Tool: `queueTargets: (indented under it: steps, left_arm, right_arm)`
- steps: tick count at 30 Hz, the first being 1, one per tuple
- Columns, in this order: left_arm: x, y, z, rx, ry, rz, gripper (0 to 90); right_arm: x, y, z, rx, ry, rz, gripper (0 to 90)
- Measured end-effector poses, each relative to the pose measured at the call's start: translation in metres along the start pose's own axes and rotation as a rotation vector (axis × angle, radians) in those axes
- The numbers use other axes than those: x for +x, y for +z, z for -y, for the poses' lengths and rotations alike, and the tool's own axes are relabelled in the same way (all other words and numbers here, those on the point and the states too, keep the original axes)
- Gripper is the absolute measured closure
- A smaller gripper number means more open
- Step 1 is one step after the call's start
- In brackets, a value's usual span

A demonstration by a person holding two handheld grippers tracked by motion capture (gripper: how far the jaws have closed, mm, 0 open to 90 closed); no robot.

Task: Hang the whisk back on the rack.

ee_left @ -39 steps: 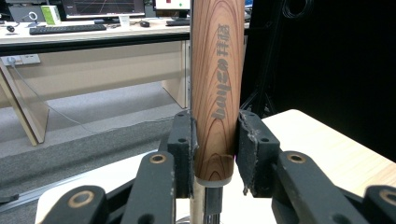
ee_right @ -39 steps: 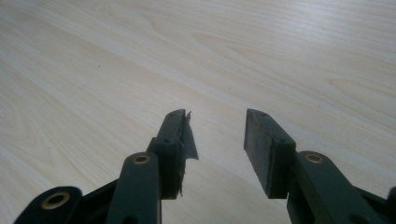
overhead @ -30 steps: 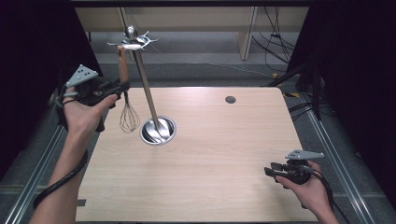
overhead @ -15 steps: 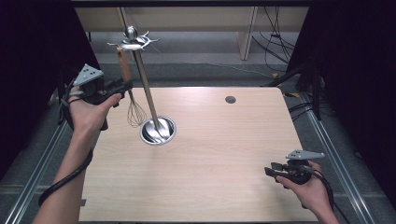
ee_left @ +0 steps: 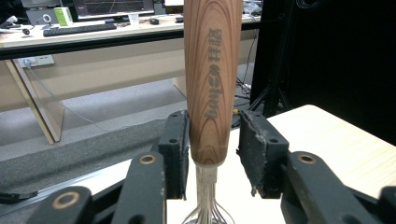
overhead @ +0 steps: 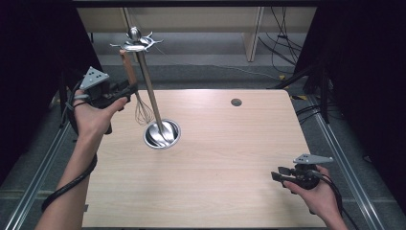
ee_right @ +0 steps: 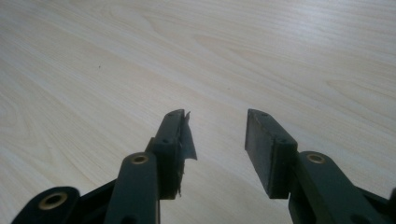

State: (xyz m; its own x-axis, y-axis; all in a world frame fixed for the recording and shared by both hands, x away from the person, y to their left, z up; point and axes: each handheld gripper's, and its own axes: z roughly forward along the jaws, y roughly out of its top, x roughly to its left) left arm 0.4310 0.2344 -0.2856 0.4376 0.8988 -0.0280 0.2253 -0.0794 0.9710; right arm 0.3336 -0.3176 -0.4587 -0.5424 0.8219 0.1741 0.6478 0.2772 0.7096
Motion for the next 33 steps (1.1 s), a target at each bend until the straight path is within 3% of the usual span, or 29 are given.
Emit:
queueTargets:
  steps: [4,5,18,23,33]
  left_arm:
    - [0.000,-0.006,0.003,-0.007,-0.003,-0.017,57.2]
    - [0.001,-0.009,0.004,-0.003,0.004,-0.028,54.7]
    - [-0.003,-0.039,0.027,-0.021,-0.008,-0.052,36.6]
    - [-0.009,-0.049,0.046,-0.027,0.002,-0.066,33.0]
    - [-0.022,-0.057,0.092,-0.004,0.034,-0.097,32.0]
  right_arm:
    - [0.000,0.000,0.000,-0.001,0.000,0.000,58.2]
    - [0.003,-0.001,0.000,0.011,0.041,-0.006,57.9]
    - [0.003,0.000,0.000,0.008,0.030,-0.004,55.9]
    - [0.001,0.000,0.000,-0.004,-0.011,0.008,54.9]
    - [0.001,0.000,0.000,-0.008,-0.008,0.009,54.3]
